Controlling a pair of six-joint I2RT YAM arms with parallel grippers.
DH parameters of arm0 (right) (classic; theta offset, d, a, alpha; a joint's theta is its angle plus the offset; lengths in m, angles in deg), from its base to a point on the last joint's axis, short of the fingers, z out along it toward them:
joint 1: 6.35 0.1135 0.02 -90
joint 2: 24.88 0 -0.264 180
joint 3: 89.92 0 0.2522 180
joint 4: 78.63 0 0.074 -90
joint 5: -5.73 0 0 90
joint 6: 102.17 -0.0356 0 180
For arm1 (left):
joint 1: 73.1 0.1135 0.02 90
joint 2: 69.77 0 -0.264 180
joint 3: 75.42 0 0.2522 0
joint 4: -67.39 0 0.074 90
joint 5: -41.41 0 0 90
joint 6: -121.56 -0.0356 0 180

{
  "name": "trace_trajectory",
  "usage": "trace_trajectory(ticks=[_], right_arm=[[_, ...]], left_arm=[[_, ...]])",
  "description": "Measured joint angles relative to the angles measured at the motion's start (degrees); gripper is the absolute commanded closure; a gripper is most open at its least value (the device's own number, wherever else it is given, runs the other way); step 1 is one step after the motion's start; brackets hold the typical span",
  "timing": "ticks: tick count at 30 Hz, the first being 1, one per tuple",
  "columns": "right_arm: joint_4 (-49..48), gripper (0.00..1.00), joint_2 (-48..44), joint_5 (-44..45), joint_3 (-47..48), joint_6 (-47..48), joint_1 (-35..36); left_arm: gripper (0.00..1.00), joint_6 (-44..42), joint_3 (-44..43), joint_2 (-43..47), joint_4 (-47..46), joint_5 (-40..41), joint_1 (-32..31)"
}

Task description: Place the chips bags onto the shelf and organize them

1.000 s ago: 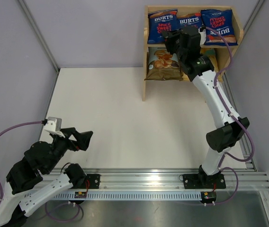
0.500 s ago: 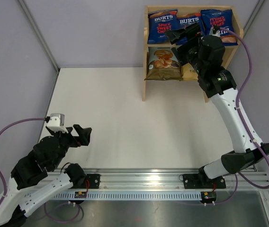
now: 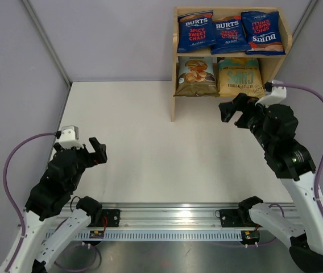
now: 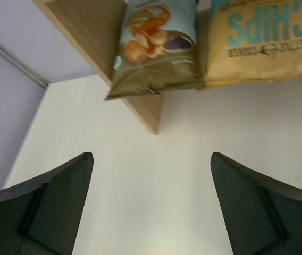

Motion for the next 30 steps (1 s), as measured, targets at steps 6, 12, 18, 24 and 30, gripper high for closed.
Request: trace_trajectory(ticks=[6, 12, 18, 24, 30], right_arm=[[7.56, 0.01, -11.52, 5.31, -8.2, 5.2, 0.0], [15.74, 0.01, -21.03, 7.39, -12.55, 6.27, 0.0], [18.69, 0.01, -26.12, 8.9, -14.91, 7.61, 0.0], [18.36, 0.01, -28.33, 10.95, -17.79, 9.57, 0.0], [18.03, 0.01, -28.79, 11.43, -19.37, 10.14, -0.02]], left_arm=[[0.01, -2.97, 1.42, -2.86, -3.17, -8.55, 14.19], [0.01, -5.31, 5.22, -2.6, -5.88, -12.26, 17.77], [0.01, -6.12, 7.48, -0.85, -6.23, -14.73, 17.86], [0.01, -6.54, 7.48, 1.03, -7.1, -15.65, 17.86], [0.01, -6.64, 7.48, 1.51, -7.37, -16.11, 17.86]])
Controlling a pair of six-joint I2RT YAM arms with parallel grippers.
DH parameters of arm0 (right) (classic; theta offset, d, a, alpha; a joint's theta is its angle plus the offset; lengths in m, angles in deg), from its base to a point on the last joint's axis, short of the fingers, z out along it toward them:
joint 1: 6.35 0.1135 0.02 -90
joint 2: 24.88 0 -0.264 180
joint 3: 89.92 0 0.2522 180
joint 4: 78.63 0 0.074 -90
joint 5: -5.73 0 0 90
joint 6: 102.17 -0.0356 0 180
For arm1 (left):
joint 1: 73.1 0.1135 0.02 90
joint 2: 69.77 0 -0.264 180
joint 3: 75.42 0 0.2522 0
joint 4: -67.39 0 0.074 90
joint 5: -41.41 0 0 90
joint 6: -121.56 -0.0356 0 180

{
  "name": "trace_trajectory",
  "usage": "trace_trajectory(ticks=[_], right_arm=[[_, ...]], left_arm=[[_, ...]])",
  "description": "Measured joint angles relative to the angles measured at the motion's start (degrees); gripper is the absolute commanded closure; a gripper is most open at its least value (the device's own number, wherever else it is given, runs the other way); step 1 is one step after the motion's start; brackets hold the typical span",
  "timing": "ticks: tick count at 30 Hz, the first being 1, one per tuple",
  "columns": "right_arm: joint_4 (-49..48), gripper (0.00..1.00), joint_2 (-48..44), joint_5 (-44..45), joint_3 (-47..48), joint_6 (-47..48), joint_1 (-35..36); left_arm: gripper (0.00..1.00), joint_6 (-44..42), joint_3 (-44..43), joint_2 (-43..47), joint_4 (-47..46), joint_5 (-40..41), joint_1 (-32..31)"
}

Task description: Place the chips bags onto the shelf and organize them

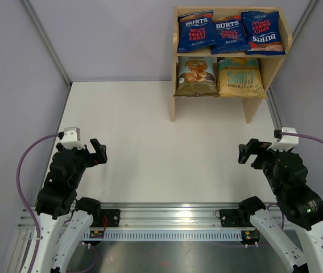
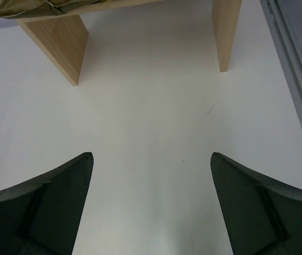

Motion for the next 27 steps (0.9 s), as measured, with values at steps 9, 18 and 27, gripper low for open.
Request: trace_trajectory(ticks=[9, 18, 27], right_arm=[[-1.09, 0.0, -0.02, 0.09, -1.62, -0.04, 0.0], [-1.2, 0.0, -0.42, 0.13, -2.23, -0.09, -0.04], [-1.18, 0.0, -0.42, 0.28, -2.25, -0.5, -0.04]], left_arm=[[0.01, -0.11, 0.0, 0.46, -0.22, -0.79, 0.0], [0.01, -0.13, 0.0, 0.74, -0.52, -0.96, 0.0], [0.01, -0.13, 0.0, 0.74, -0.52, -0.96, 0.0]])
